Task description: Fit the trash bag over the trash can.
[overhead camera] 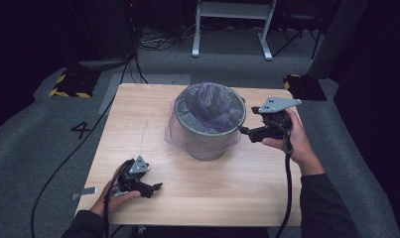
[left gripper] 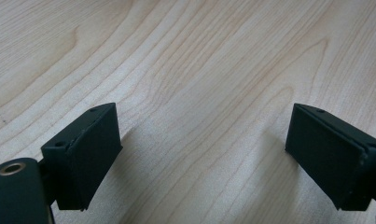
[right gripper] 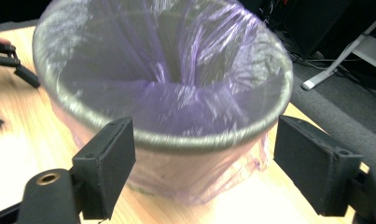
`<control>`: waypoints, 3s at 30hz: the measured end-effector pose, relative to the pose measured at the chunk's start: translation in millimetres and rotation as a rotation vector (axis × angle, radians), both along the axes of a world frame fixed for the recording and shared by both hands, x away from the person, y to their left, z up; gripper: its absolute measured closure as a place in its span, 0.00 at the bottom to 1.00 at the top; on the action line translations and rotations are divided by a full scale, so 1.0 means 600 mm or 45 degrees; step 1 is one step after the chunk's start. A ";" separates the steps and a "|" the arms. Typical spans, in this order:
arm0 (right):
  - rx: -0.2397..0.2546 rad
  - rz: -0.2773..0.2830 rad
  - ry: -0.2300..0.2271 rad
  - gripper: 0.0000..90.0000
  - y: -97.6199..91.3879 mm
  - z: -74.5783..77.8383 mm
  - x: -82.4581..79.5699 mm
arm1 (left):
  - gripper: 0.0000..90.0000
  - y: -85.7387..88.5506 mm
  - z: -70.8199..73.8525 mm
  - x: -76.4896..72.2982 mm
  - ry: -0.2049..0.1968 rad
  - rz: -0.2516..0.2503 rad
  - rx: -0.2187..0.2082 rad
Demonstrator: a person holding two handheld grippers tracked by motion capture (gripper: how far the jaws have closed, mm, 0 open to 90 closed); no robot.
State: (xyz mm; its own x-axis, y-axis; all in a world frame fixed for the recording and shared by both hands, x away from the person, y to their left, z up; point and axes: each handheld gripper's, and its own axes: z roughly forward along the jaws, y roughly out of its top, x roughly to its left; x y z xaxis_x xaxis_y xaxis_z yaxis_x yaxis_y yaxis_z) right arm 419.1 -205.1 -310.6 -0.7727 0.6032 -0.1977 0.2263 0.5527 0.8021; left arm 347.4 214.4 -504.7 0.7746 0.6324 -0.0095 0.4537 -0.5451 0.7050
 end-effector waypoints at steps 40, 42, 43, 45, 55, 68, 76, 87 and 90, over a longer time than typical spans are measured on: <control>-0.144 -0.040 0.144 0.23 -0.038 -0.165 -0.044 | 0.11 0.000 0.000 0.000 0.000 0.000 0.000; -0.153 -0.040 0.152 0.23 -0.037 -0.172 -0.047 | 0.11 0.000 0.000 0.000 0.000 0.000 0.000; -0.159 -0.040 0.158 0.23 -0.037 -0.177 -0.049 | 0.11 0.000 0.000 0.000 0.000 0.000 0.000; -0.170 -0.036 0.161 0.23 -0.037 -0.185 -0.052 | 0.11 0.000 0.000 0.000 0.000 0.000 0.000; -0.220 -0.052 0.209 0.23 -0.046 -0.231 -0.069 | 0.11 0.000 0.000 0.000 0.000 0.000 0.000; -0.172 -0.076 0.274 0.23 -0.072 -0.280 -0.093 | 0.11 0.000 0.000 0.000 0.000 0.000 0.000; -0.134 -0.132 0.269 0.24 -0.090 -0.302 -0.108 | 0.11 0.000 0.000 -0.001 0.000 0.002 0.000; 0.055 -0.234 0.285 0.21 -0.140 -0.322 -0.127 | 0.11 0.000 0.000 -0.002 0.000 0.004 0.002; 0.059 -0.249 0.286 0.21 -0.146 -0.322 -0.132 | 0.11 0.000 0.000 -0.002 0.001 0.001 0.000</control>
State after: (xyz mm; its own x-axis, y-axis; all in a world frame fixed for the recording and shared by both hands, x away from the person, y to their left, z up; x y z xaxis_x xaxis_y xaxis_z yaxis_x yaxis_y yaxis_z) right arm 339.7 -292.6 -504.0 -0.6622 0.7493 -0.0036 0.4996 0.4451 0.7431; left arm 346.4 214.4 -504.7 0.7740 0.6331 -0.0104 0.4550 -0.5447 0.7045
